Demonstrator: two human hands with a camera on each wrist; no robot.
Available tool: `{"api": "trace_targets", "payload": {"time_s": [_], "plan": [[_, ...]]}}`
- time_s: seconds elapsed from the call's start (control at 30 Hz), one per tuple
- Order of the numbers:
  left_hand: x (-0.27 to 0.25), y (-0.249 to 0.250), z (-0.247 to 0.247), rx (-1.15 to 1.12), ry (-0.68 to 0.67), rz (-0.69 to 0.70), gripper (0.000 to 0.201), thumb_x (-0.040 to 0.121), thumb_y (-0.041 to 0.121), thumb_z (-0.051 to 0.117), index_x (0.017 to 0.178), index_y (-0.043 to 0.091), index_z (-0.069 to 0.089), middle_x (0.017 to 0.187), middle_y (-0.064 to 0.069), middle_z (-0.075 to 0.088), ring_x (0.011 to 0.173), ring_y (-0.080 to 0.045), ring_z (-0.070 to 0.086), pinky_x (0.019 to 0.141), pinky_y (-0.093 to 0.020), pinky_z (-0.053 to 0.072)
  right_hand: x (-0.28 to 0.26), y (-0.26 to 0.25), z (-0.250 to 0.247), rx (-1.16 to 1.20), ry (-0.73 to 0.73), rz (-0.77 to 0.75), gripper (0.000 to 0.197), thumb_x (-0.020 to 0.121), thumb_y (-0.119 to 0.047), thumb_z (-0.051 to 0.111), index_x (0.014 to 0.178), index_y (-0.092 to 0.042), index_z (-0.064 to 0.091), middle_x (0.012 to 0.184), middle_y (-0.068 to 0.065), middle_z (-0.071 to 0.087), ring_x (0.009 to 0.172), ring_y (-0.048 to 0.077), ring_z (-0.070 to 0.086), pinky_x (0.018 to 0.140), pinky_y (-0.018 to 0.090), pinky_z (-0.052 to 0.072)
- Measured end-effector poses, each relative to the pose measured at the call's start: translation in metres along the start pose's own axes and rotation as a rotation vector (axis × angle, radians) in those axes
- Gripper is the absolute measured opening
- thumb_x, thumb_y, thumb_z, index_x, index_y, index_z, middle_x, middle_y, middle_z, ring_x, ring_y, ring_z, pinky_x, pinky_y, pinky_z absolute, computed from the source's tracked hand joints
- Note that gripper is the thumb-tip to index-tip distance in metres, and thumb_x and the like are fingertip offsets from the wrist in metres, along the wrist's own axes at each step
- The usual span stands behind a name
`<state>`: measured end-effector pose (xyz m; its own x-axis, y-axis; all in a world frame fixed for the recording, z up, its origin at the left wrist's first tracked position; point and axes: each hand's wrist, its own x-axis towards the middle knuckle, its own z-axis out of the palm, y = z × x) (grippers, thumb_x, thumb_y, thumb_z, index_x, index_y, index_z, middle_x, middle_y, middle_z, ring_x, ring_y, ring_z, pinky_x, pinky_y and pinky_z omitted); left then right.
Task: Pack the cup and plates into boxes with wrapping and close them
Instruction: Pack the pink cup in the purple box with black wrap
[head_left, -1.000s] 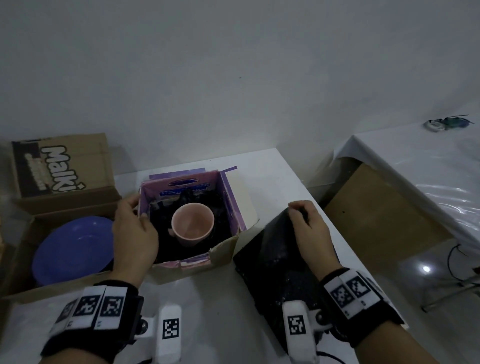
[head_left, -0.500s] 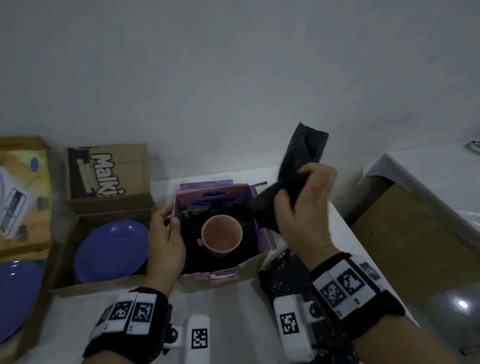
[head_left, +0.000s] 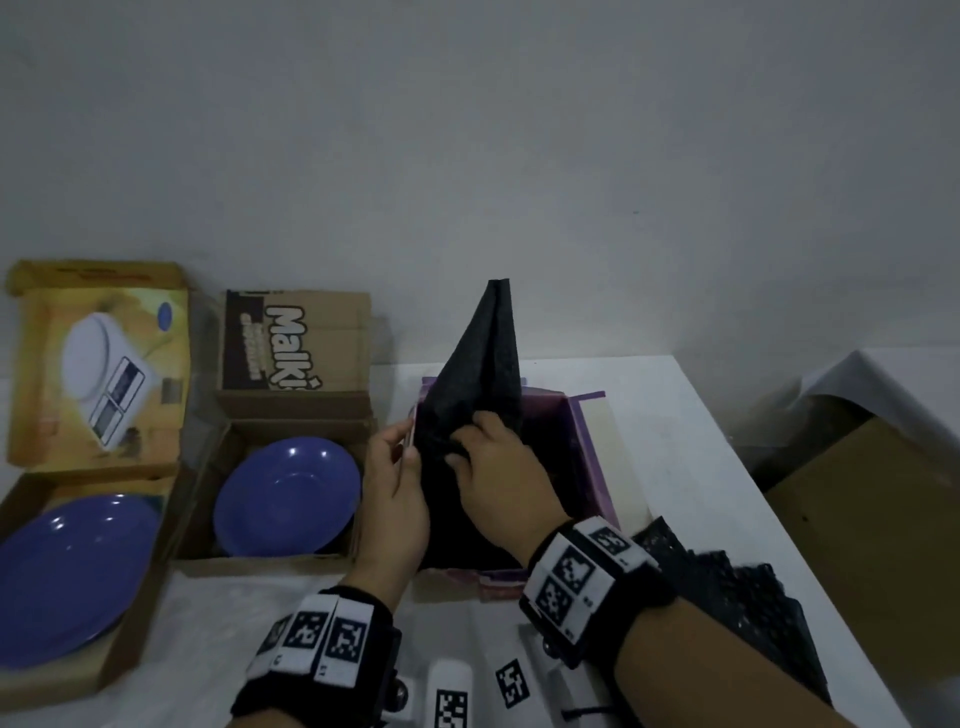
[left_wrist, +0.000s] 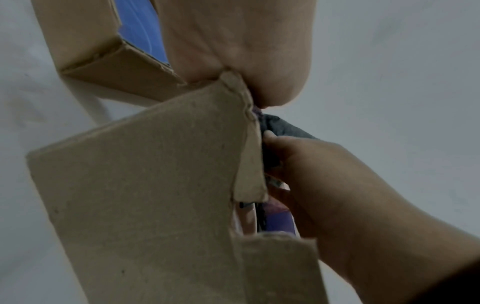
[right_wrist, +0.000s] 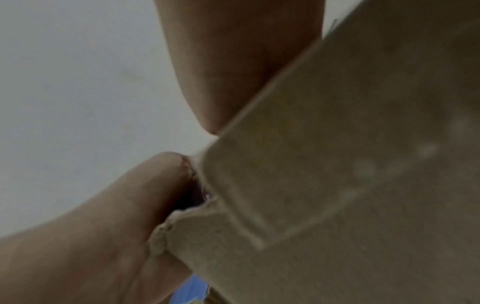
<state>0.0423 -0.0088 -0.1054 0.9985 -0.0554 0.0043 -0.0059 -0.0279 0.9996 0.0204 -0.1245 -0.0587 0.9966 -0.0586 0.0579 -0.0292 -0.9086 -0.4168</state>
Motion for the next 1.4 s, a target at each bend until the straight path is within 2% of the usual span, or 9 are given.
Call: {"api": "trace_targets", "payload": {"time_s": [0.3,0.43,0.5,0.57,0.7,0.8,1.07,1.23,1.4], "plan": [[0.000,0.005,0.001,-0.082,0.018,-0.023,0.026,0.101,0.020,0.040,0.108,0.042,0.049,0.121,0.006,0.057,0.114,-0.011,0.054,0.102,-0.046,0.044,0.025,-0.008,0.007,-0.376,-0.632,0.037,0.049,0.094,-0.040,0.024,0.129,-0.021,0.052,0.137,0.008,0.043,0.131,0.033,0.024,0.105,0.068,-0.011],[0.000,0.003,-0.003,-0.111,-0.011,-0.029,0.022,0.100,0.026,0.042,0.111,0.043,0.050,0.123,0.005,0.057,0.116,-0.013,0.055,0.100,-0.049,0.045,0.032,-0.012,-0.016,-0.327,-0.453,-0.065,0.032,0.093,-0.034,0.040,0.104,-0.018,0.066,0.105,0.006,0.066,0.101,0.027,0.058,0.093,0.046,0.041],[-0.001,0.004,-0.004,-0.125,-0.017,-0.033,0.022,0.099,0.026,0.042,0.110,0.043,0.050,0.122,0.005,0.057,0.115,-0.014,0.055,0.100,-0.049,0.045,0.033,-0.012,-0.033,-0.414,-0.075,-0.258,0.013,0.084,-0.019,0.056,0.091,-0.017,0.067,0.090,0.005,0.066,0.085,0.025,0.061,0.069,0.035,0.047],[-0.001,0.005,-0.004,-0.134,-0.018,-0.041,0.023,0.100,0.023,0.041,0.110,0.042,0.049,0.120,0.005,0.057,0.113,-0.013,0.056,0.098,-0.048,0.047,0.036,-0.003,-0.038,-0.527,0.114,-0.410,0.015,0.073,-0.015,0.066,0.088,-0.016,0.067,0.088,0.005,0.062,0.085,0.027,0.056,0.069,0.039,0.046],[-0.002,0.004,-0.003,-0.115,-0.007,-0.028,0.027,0.100,0.021,0.041,0.109,0.045,0.050,0.121,0.005,0.057,0.114,-0.014,0.056,0.098,-0.049,0.047,0.040,0.021,-0.029,-0.584,-0.002,-0.462,0.018,0.068,-0.027,0.075,0.083,-0.017,0.072,0.090,0.003,0.064,0.087,0.026,0.058,0.072,0.039,0.048],[-0.002,0.002,-0.003,-0.090,-0.004,-0.016,0.027,0.097,0.028,0.043,0.107,0.052,0.051,0.123,0.004,0.057,0.117,-0.016,0.054,0.100,-0.051,0.044,0.036,0.021,-0.026,-0.623,-0.145,-0.452,0.030,0.086,-0.034,0.057,0.107,-0.016,0.066,0.105,0.005,0.064,0.100,0.026,0.056,0.087,0.039,0.042],[-0.002,0.003,-0.005,-0.080,-0.013,-0.024,0.030,0.100,0.023,0.042,0.107,0.051,0.051,0.123,0.008,0.056,0.118,-0.013,0.053,0.102,-0.050,0.043,0.038,0.032,-0.003,-0.096,-0.576,0.064,0.051,0.097,-0.047,0.029,0.145,-0.027,0.029,0.149,0.008,0.035,0.133,0.028,0.036,0.110,0.038,0.028],[-0.002,0.006,-0.004,-0.103,-0.007,-0.040,0.029,0.099,0.023,0.042,0.107,0.049,0.051,0.122,0.009,0.057,0.116,-0.011,0.054,0.101,-0.048,0.044,0.036,0.028,-0.017,-0.127,-0.428,0.059,0.056,0.085,-0.062,0.046,0.132,-0.033,0.047,0.131,-0.002,0.054,0.121,0.021,0.049,0.102,0.039,0.039],[-0.004,0.007,-0.003,-0.105,-0.001,-0.044,0.029,0.100,0.021,0.041,0.108,0.047,0.050,0.121,0.010,0.056,0.116,-0.009,0.054,0.102,-0.045,0.044,0.027,0.023,-0.017,-0.401,-0.482,0.090,0.090,0.062,-0.084,0.049,0.138,-0.039,0.033,0.142,0.007,0.033,0.129,0.032,0.031,0.107,0.054,0.025]]}}
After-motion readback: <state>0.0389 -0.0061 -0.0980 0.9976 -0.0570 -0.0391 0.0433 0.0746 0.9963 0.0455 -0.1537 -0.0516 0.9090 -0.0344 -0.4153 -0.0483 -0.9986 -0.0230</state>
